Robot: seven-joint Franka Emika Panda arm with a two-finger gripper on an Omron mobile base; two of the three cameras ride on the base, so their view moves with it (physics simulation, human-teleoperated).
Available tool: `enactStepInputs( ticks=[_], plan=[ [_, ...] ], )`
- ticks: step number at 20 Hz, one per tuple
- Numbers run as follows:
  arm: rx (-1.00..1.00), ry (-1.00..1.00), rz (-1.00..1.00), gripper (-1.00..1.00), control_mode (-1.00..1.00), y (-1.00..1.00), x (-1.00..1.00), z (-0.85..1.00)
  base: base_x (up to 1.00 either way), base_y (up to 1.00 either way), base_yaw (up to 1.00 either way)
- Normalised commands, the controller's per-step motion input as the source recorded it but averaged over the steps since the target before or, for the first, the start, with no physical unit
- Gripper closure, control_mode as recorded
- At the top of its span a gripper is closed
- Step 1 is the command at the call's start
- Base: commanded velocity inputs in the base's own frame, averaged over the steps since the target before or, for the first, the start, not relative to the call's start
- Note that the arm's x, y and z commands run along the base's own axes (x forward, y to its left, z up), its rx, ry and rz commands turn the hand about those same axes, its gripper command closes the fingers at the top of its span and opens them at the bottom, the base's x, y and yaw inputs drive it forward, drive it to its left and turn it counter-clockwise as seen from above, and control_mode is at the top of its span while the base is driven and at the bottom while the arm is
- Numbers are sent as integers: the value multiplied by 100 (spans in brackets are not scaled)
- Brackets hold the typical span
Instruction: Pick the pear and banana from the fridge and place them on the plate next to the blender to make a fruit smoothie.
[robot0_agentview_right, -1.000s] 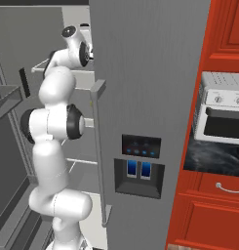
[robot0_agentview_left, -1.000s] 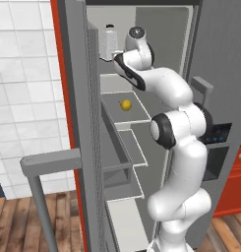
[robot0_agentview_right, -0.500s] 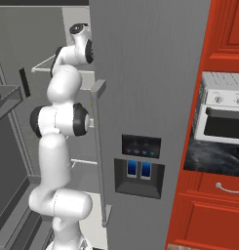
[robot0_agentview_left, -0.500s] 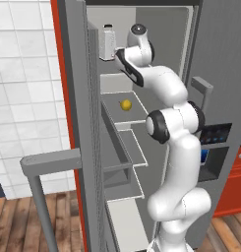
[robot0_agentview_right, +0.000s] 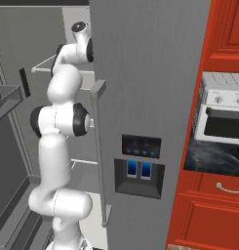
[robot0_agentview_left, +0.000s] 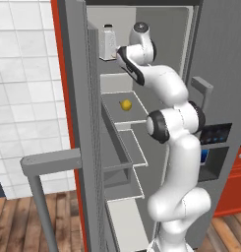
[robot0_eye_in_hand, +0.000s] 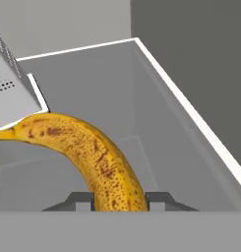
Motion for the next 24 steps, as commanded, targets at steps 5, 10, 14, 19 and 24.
enactStepInputs(
  ticks=[5,10,14,19,24],
  plan=[
    [0,-13,0,100,-100,0,-97,-10,0,0,0],
    [-2,-28,2,100,-100,12,-100,-22,0,0,0],
    [-3,-41,7,100,-100,18,-100,-23,0,0,0],
    [0,-41,4,100,-100,18,-100,32,0,0,0],
    [0,-7,4,100,-100,2,-100,57,0,0,0]
  ],
)
